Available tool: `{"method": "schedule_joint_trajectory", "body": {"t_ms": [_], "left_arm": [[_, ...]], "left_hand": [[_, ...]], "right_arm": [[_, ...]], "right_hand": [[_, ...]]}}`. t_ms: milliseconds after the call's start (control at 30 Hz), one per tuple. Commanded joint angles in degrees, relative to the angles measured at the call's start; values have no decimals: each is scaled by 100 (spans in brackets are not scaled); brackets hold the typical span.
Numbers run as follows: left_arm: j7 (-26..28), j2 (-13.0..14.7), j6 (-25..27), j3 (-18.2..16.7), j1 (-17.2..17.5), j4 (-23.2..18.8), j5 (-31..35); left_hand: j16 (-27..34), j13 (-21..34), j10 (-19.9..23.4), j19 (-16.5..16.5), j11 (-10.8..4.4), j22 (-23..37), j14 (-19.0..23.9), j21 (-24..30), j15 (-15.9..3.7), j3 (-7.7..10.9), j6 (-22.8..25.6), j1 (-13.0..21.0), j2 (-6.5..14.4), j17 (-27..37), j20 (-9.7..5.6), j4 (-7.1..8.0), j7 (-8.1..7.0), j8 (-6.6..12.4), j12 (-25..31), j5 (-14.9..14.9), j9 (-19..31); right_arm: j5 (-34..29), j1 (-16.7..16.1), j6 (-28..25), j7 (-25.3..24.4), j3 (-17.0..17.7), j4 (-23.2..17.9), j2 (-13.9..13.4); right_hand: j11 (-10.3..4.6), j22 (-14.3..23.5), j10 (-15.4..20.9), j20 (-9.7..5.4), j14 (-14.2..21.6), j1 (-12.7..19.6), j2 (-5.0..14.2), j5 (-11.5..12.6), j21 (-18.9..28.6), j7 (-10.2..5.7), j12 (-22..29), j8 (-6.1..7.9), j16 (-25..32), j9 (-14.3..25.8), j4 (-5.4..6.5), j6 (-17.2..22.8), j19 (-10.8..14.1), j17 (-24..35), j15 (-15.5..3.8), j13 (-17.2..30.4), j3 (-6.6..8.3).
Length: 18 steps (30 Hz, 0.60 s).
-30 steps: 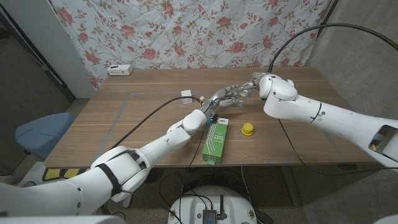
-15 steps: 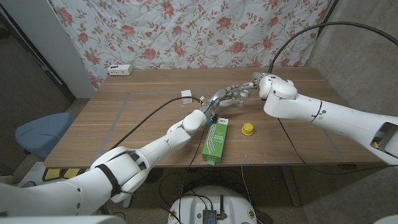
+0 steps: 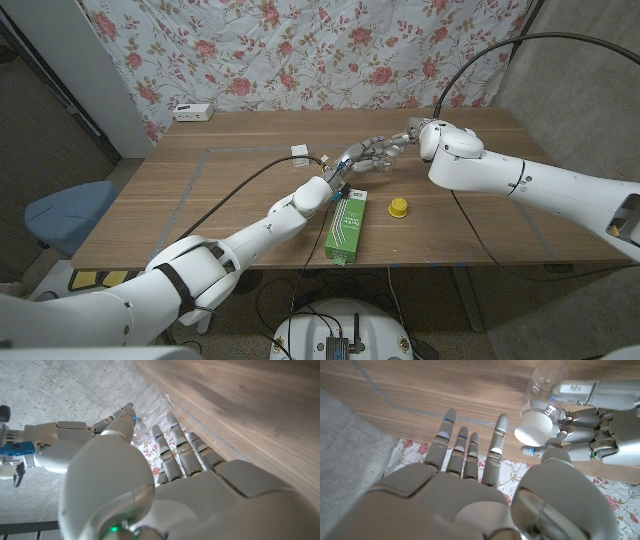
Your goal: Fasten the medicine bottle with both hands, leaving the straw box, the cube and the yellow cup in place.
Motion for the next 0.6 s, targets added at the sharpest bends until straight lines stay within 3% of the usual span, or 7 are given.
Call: {"method": "schedule_joint_trajectory", "body": {"t_ms": [33, 300, 600], "left_arm": [[-33, 9, -29, -22, 1, 13, -36], [-53, 32, -27, -26, 14, -20, -38], [-33, 30, -61, -38, 17, 3, -36]], "left_hand": [[19, 14, 39, 24, -44, 13, 38, 9, -604, 19, 9, -41, 2, 25, -727, 8, -13, 5, 37, 28, 24], [15, 15, 39, 24, -42, 14, 30, 9, -609, 22, 6, -40, 1, 22, -725, 7, -12, 4, 38, 28, 24], [18, 15, 35, 24, -40, 14, 29, 10, -608, 15, 5, -35, -7, 24, -725, 1, -15, 4, 36, 27, 24]], "right_arm": [[186, -68, 265, 23, 142, -178, -186], [293, -165, 534, 141, 358, -250, -258], [322, -239, 699, 348, 536, -354, -357]], "right_hand": [[17, 13, -172, 9, -83, 72, 53, 0, -9, 56, -25, -117, -29, 47, -110, -288, -84, 1, -1, 23, 26], [39, 14, -460, 7, -264, 160, 59, 13, -7, 128, -34, -336, -60, 74, -243, -774, -201, -1, 70, 40, 71], [63, 15, -818, 13, -521, 313, 82, 66, -17, 79, -38, -544, -100, 66, -387, -1199, -352, -5, 147, 66, 146]]}}
